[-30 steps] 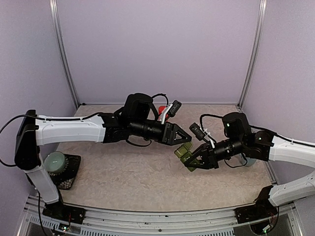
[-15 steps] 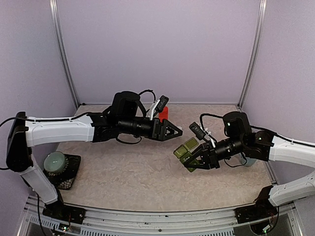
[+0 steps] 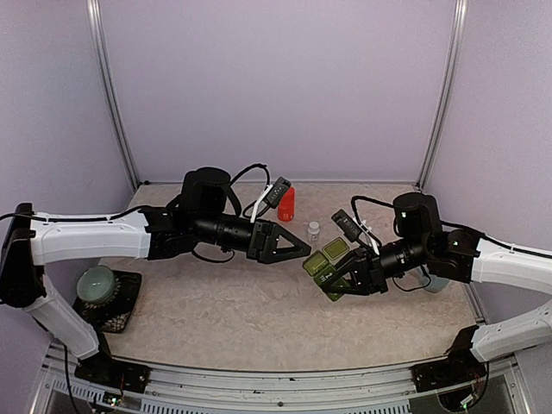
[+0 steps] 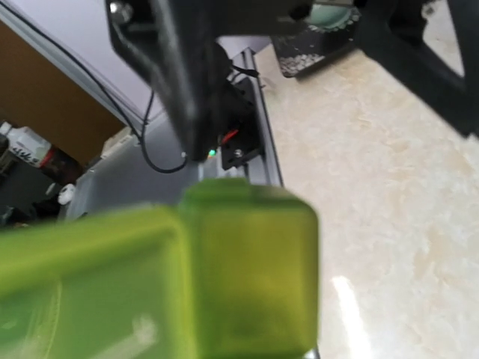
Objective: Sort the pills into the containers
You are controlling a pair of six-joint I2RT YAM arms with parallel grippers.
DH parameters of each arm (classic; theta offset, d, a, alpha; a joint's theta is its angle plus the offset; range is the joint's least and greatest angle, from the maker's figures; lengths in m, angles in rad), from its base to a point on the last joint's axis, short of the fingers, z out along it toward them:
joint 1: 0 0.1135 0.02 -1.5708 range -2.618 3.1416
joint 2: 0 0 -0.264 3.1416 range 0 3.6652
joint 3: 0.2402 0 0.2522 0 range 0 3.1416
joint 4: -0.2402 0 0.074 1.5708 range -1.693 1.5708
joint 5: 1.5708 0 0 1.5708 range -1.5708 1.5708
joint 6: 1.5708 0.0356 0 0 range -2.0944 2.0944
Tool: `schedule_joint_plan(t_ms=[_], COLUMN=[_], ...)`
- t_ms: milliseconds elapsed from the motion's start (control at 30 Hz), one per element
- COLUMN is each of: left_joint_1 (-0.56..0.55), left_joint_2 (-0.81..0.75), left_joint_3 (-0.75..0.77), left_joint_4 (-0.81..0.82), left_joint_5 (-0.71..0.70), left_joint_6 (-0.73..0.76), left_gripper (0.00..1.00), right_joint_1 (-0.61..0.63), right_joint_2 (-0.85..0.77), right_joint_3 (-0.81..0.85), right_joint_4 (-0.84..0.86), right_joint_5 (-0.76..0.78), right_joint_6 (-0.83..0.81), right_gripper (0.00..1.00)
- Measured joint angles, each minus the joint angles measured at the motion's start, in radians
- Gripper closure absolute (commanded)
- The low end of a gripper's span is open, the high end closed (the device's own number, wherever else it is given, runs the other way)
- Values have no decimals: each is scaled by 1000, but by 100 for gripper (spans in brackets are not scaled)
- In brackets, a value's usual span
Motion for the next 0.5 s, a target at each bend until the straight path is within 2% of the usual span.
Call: schedule_joint_plan(t_ms=[267,500], left_joint_1=[-32,-44], left_joint_2=[1,21], left_joint_3=[3,41], left_joint_4=[-18,-45], left_joint_5=[53,92], left_joint_6=[42,72], left_gripper=[31,40], right_joint_1=[0,0], right_joint_2=[40,63], right_joint_3=[0,0], right_joint_4=[27,28], right_joint_5=[-41,-51], right_joint_6=[18,21], right_gripper=[98,97])
